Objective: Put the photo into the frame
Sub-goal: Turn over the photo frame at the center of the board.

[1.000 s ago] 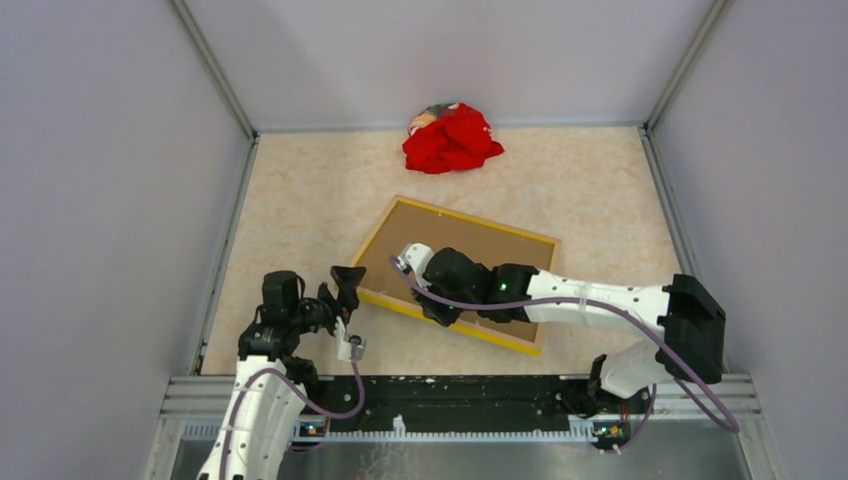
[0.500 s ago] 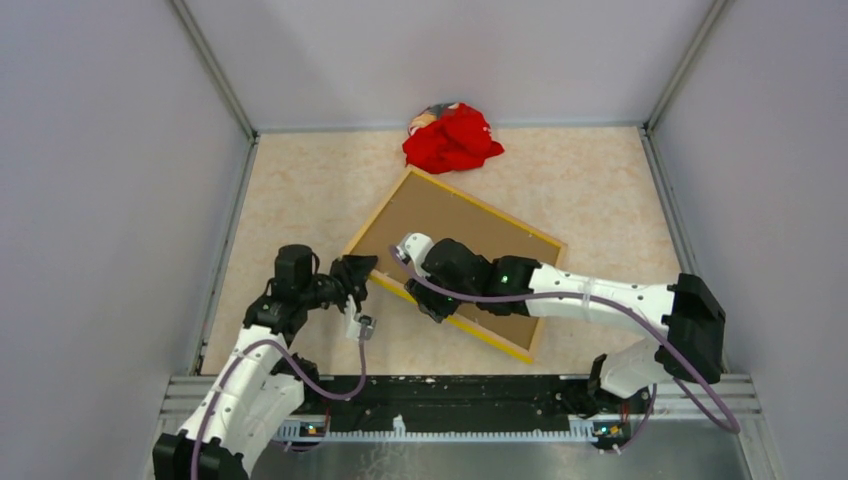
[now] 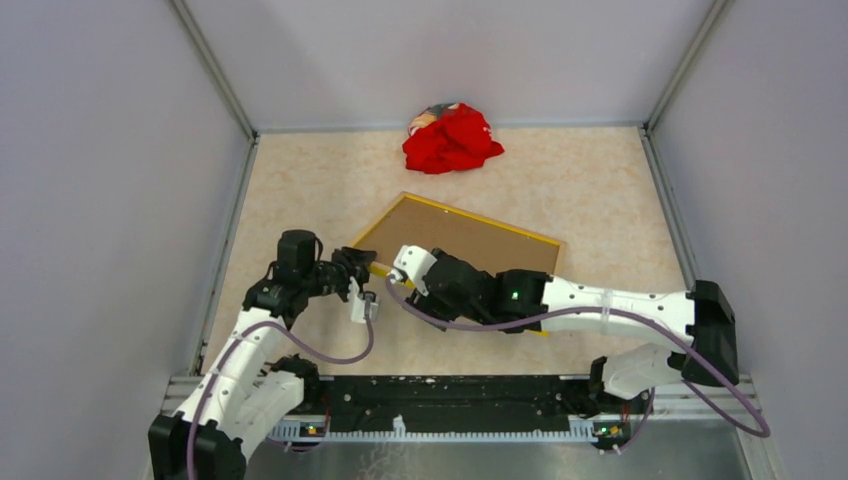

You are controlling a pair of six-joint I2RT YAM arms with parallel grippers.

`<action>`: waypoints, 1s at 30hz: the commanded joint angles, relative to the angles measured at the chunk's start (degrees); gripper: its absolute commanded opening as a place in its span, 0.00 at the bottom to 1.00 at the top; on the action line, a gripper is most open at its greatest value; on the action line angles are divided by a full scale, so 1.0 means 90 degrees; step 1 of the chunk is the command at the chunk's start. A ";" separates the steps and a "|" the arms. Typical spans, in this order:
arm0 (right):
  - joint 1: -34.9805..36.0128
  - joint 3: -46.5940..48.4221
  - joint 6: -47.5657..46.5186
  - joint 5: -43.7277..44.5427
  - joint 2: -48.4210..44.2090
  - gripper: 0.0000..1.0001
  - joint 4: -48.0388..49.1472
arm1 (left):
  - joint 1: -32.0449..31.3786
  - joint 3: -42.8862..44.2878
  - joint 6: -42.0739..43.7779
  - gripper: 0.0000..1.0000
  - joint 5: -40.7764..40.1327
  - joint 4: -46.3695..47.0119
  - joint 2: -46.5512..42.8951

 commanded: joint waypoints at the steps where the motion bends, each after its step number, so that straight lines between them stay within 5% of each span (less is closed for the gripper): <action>1: 0.0272 -0.0433 -0.0680 0.1001 -0.0154 0.71 0.0014 | -0.0014 0.0602 -0.0350 0.18 0.0077 -0.0098 0.0152; 10: 0.0384 -0.0754 -0.1557 0.2312 0.0188 0.63 0.0704 | -0.0018 0.0913 -0.0493 0.17 0.0018 -0.0280 0.0342; 17: 0.0386 -0.0681 -0.2028 0.2531 0.0248 0.37 0.1223 | -0.0018 0.0988 -0.0698 0.20 -0.0011 -0.0259 0.0402; 20: 0.0390 -0.0423 -0.2063 0.2542 0.0277 0.21 0.1194 | -0.0018 0.1151 -0.0956 0.34 -0.0009 -0.0216 0.0509; 25: 0.0353 0.0153 -0.2115 0.2612 0.0409 0.07 0.1000 | -0.0009 0.1900 -0.1874 0.96 -0.0049 -0.0535 0.0787; 30: -0.0050 0.1071 -0.1770 0.2241 0.0516 0.04 0.0505 | 0.0149 0.2900 -0.2743 0.99 -0.0100 -0.1042 0.1054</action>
